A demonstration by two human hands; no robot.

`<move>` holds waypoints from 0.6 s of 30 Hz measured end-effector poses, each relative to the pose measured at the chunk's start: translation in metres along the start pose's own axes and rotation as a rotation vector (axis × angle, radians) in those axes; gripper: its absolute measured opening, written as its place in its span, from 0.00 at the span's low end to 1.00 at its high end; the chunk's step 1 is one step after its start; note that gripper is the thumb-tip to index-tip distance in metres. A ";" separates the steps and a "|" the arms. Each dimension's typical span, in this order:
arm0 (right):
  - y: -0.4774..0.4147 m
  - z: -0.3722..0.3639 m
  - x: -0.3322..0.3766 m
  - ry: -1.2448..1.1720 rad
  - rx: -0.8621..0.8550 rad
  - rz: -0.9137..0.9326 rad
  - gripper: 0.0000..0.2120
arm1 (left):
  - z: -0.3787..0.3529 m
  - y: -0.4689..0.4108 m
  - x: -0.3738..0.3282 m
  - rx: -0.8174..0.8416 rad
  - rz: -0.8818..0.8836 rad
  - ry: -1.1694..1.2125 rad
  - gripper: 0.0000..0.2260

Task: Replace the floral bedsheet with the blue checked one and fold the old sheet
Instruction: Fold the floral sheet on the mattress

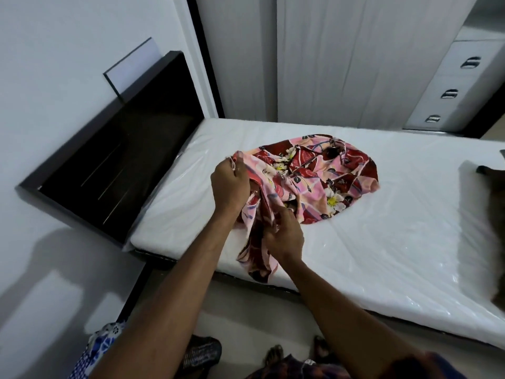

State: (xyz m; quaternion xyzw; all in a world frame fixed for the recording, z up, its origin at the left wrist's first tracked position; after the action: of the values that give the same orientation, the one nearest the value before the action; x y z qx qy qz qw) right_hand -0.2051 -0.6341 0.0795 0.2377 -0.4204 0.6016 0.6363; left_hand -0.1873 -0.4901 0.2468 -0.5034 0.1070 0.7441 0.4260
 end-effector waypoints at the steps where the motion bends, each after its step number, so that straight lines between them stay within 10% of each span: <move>1: -0.005 0.002 -0.002 0.072 0.021 0.002 0.35 | -0.003 -0.002 -0.002 -0.001 0.060 0.038 0.18; 5: -0.031 0.008 -0.024 0.220 -0.009 -0.100 0.18 | -0.013 -0.017 -0.002 -0.024 0.346 0.355 0.20; 18: -0.052 0.066 -0.118 0.391 -0.053 -0.299 0.10 | 0.014 -0.069 -0.010 -0.214 0.639 0.741 0.10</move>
State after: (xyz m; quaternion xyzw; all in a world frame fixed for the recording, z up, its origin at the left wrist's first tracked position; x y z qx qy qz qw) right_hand -0.1617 -0.7628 0.0282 0.1594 -0.2651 0.5239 0.7936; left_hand -0.1440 -0.4448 0.2808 -0.7167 0.3233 0.6153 0.0561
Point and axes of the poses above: each hand's wrist, its own y-axis away from the middle knuckle, its own z-axis out of the back of the hand, x = y × z, the point moved 7 cm from there along -y, towards the middle knuckle, and after that the axes turned 9 degrees about -x, right-handed, at the moved point
